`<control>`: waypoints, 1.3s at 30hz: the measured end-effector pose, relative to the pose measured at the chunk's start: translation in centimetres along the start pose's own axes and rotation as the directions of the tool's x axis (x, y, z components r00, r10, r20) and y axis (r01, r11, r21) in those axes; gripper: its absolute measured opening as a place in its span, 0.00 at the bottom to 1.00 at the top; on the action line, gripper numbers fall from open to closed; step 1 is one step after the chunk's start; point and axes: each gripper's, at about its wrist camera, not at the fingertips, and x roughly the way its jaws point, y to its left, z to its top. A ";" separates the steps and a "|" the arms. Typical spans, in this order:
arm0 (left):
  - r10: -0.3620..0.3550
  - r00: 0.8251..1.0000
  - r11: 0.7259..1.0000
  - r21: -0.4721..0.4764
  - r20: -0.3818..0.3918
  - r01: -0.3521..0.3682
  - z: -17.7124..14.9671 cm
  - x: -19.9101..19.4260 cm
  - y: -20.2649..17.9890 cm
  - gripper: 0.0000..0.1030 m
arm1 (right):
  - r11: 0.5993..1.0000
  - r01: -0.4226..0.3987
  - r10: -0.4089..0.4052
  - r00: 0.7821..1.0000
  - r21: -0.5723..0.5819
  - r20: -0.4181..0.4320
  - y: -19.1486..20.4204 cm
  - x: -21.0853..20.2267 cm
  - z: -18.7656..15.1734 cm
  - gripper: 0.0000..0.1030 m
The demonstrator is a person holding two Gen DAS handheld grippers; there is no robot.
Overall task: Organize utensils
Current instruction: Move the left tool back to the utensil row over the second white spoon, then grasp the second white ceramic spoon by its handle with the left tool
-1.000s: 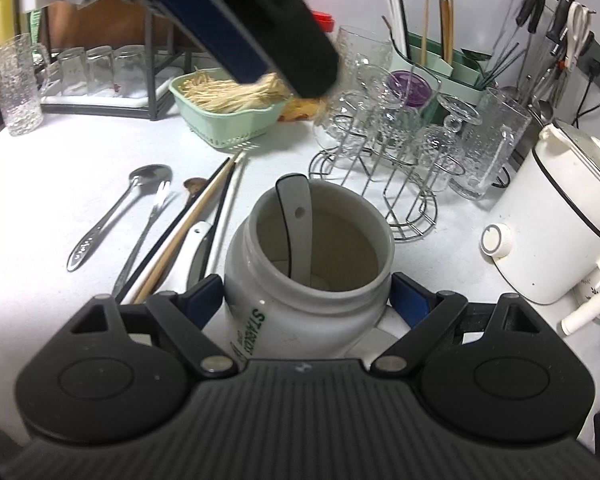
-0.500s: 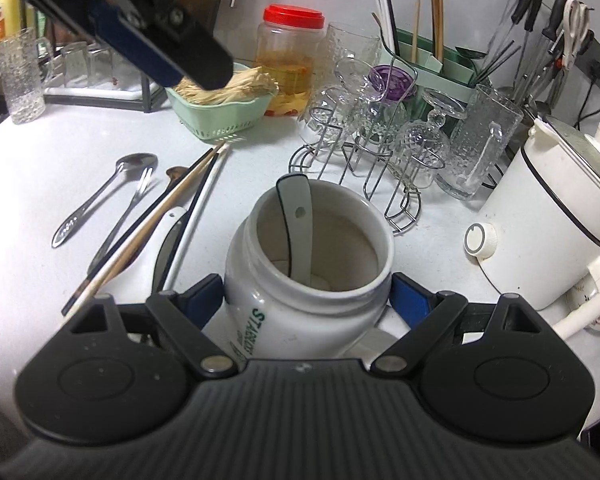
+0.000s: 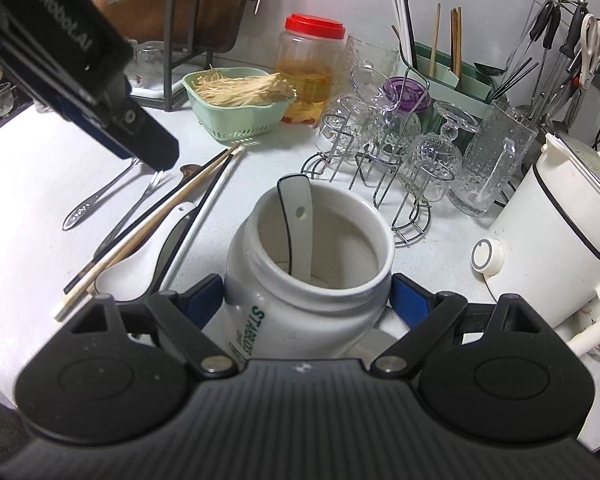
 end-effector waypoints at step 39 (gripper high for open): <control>0.065 0.976 0.994 -0.075 -0.209 -0.083 -2.2 7.0 4.2 0.46 | 0.999 0.031 -0.032 0.999 0.033 0.025 -0.5 -0.9 -1.2 0.89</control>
